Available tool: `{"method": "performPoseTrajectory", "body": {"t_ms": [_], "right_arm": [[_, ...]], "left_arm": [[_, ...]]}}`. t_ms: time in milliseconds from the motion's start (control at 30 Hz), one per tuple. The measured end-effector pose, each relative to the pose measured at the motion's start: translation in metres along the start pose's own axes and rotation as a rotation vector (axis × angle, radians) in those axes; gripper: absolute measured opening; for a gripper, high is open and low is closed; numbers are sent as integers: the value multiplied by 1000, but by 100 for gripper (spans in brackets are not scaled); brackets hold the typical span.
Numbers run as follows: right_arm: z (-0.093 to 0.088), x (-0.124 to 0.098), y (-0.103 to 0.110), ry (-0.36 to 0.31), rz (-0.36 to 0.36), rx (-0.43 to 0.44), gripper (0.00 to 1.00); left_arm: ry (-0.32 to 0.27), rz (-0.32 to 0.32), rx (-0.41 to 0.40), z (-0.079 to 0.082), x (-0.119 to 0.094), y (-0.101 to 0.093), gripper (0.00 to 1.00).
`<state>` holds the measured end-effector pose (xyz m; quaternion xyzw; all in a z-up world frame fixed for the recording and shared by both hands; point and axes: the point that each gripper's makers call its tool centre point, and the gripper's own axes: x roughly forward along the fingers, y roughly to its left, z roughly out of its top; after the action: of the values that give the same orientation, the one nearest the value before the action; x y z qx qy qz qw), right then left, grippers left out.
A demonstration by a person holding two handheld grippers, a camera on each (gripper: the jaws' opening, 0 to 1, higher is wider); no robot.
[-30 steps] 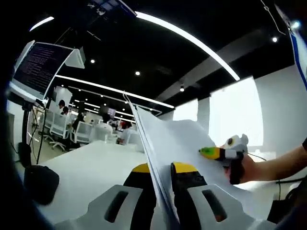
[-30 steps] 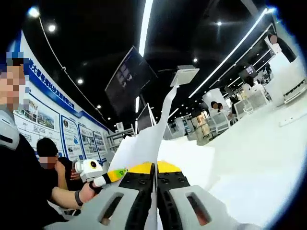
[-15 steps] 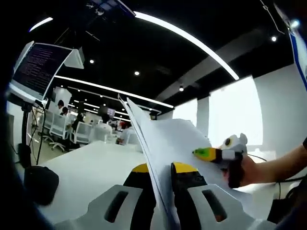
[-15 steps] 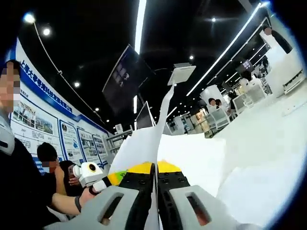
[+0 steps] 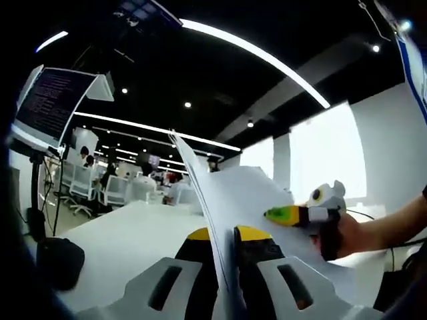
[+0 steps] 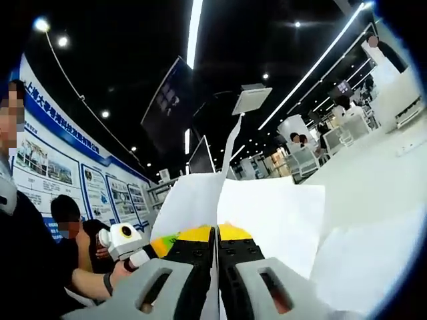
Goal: Organize the stack of printing papers by aligning and flattening the scattered papers on the table
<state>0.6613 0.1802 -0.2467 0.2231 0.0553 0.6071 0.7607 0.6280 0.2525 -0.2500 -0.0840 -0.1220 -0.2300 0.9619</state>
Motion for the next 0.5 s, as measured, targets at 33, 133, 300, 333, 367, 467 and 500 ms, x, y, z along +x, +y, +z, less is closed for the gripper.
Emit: {"method": "performPoseTrajectory", "body": {"t_ms": [33, 133, 300, 333, 367, 467, 500], "right_arm": [[0, 0, 0, 0, -1, 1, 0], [-1, 1, 1, 4, -5, -9, 7], [-5, 2, 2, 23, -15, -45, 16], [-5, 2, 2, 26, -15, -50, 17], [-5, 2, 2, 28, -16, -52, 20], [-5, 2, -1, 32, -32, -55, 29], [-5, 1, -2, 36, -43, -59, 31]], "left_arm": [[-1, 1, 1, 0, 0, 0, 11], [-4, 1, 10, 1, 0, 0, 9], [-6, 3, 13, 1, 0, 0, 9], [-6, 3, 14, 1, -1, 0, 9], [-7, 4, 16, 2, -1, 0, 8], [-8, 7, 18, 2, -1, 1, 8], [-9, 8, 18, 2, -1, 1, 8]]}}
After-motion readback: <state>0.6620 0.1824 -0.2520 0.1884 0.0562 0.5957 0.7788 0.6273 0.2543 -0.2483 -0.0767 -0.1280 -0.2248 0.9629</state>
